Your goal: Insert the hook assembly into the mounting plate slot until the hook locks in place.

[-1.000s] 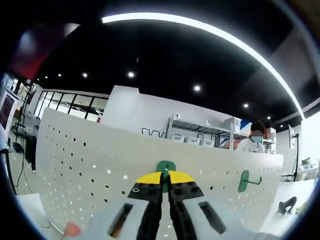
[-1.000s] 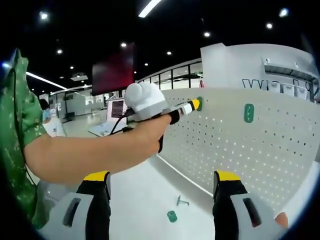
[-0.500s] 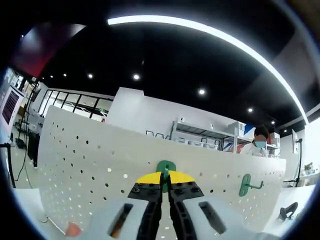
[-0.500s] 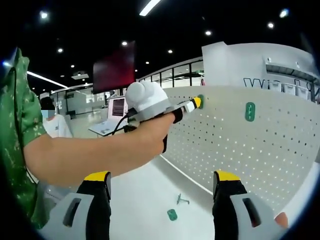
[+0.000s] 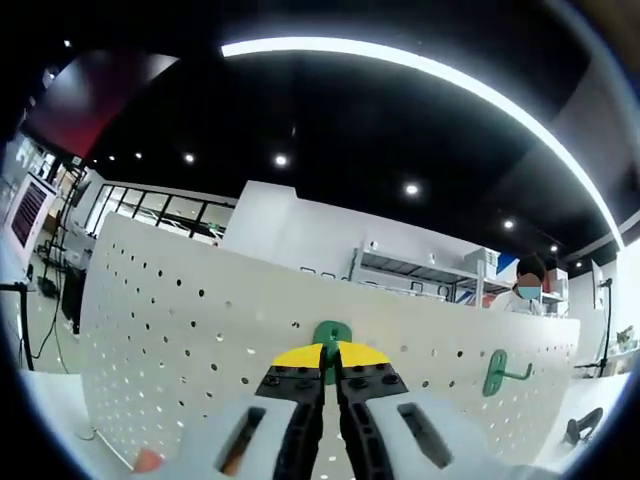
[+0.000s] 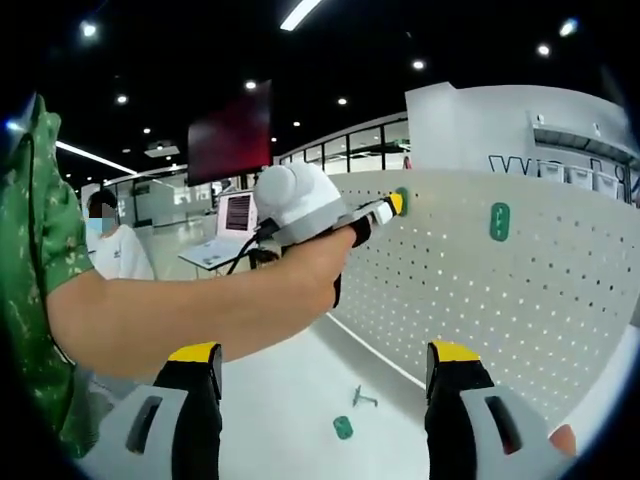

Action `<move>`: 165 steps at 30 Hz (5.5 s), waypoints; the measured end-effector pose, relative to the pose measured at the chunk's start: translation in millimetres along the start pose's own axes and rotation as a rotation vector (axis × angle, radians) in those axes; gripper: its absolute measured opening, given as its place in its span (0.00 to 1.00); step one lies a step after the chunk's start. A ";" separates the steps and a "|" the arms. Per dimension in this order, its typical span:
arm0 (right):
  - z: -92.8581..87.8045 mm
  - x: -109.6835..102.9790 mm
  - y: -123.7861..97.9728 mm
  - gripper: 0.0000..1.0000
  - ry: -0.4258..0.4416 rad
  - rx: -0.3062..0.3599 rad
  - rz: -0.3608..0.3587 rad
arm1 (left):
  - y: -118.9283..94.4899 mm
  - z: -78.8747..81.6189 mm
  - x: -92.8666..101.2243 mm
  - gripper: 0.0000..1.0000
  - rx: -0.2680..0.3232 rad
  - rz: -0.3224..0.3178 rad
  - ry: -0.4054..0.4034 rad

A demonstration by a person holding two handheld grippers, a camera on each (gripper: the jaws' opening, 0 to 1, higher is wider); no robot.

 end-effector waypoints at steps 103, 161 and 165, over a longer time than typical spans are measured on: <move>11.3 -38.6 -20.2 0.86 -0.023 0.024 -0.039 | -134.4 -44.7 -6.3 0.75 -0.531 -0.533 0.190; -19.0 -104.8 -28.8 0.85 0.068 -0.011 -0.154 | -236.8 -69.2 -60.3 0.58 -0.810 -0.858 0.254; -21.3 -99.2 -29.3 0.85 0.075 -0.016 -0.161 | -228.0 -81.1 -57.9 0.53 -0.819 -0.880 0.273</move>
Point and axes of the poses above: the point that each gripper's makers call its tool centre point, and the gripper's own axes: y roughly forward along the fingers, x roughly to its right, z roughly out of its top, the point moved 4 cm from there along -y, roughly backward along the fingers, and after that the axes turned 2 degrees about -x, right-handed, at the moved point
